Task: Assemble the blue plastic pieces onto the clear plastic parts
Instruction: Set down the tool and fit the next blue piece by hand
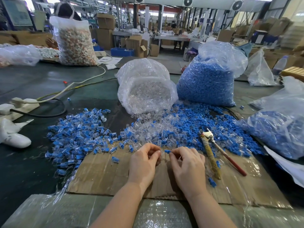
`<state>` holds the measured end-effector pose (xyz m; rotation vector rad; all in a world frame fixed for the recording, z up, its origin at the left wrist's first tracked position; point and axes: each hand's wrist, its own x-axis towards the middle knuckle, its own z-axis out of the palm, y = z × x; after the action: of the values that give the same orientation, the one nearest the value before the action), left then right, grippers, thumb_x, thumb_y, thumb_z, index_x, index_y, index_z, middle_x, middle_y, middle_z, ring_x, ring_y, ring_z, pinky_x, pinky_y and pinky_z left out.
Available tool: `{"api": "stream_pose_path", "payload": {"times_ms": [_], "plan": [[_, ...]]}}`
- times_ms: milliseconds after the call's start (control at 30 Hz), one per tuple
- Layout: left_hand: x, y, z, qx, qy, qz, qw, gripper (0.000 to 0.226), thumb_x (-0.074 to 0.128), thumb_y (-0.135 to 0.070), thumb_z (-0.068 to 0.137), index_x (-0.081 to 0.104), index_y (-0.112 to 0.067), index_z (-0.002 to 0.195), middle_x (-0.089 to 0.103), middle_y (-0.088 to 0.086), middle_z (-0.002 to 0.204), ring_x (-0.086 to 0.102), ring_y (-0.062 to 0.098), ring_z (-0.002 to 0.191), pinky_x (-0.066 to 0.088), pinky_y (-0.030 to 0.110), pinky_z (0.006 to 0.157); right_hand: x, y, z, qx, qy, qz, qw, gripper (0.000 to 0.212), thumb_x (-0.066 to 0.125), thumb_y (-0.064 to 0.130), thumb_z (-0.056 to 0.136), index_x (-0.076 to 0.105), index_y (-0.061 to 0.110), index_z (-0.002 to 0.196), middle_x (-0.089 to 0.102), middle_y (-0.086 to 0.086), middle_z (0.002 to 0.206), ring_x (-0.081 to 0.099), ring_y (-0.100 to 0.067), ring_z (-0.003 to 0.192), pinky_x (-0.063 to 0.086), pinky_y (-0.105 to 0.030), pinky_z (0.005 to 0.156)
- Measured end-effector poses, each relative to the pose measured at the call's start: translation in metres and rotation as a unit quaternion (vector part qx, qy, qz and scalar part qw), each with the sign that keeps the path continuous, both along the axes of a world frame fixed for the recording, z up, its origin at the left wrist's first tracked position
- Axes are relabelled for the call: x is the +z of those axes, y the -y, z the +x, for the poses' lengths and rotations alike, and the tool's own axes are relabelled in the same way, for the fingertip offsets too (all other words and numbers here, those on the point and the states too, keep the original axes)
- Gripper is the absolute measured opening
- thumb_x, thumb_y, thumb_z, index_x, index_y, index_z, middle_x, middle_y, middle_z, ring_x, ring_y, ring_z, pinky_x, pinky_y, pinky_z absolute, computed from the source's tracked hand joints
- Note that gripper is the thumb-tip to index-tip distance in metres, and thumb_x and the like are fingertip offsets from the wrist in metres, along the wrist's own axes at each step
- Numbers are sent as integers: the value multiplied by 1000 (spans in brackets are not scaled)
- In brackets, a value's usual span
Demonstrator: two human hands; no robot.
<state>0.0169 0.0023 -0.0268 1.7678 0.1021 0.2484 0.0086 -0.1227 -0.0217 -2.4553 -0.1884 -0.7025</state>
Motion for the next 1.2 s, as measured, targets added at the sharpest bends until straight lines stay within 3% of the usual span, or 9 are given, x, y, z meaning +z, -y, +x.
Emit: {"api": "stream_pose_path", "payload": {"times_ms": [400,567,700,833,967,1200], "plan": [[1,-1,-1,-11,-4,26,1000,20,65,-7,84,63,-26,77,66,-3,72,65,10,69,54,21,64,0,0,0,20,32,-21,999,20,76,17,72,58,20,65,57,10,62,51,-16,61,34,-33,67],[2,-1,-2,-15,-1,39,999,23,65,-8,84,62,-28,76,67,-3,74,65,10,71,56,25,68,-1,-1,0,25,41,-25,999,12,64,27,74,59,21,64,57,11,61,51,-13,60,32,-30,67],[3,-1,-3,-18,-3,28,999,22,65,-7,84,63,-27,76,67,-2,74,65,10,70,57,26,68,-2,0,1,27,38,-28,999,15,71,21,74,59,20,65,58,10,61,51,-13,60,32,-30,67],[2,-1,-3,-22,-3,18,1000,20,65,-7,84,64,-26,77,68,-3,73,66,9,69,57,27,67,0,-1,0,17,51,-31,998,14,66,25,72,57,20,62,56,11,58,50,-13,57,33,-31,65],[1,-1,-2,-24,-5,-2,1000,21,66,-4,83,65,-24,75,68,-2,70,66,9,67,56,25,66,-3,0,1,12,57,-45,997,24,77,16,69,55,19,60,55,9,57,50,-15,56,36,-32,64],[-1,-1,-2,-43,-16,-24,999,23,64,-1,83,66,-22,74,66,-3,65,63,6,61,53,19,61,-5,-1,2,17,62,-55,996,16,65,26,71,57,18,59,56,7,56,53,-17,56,32,-30,66]]}}
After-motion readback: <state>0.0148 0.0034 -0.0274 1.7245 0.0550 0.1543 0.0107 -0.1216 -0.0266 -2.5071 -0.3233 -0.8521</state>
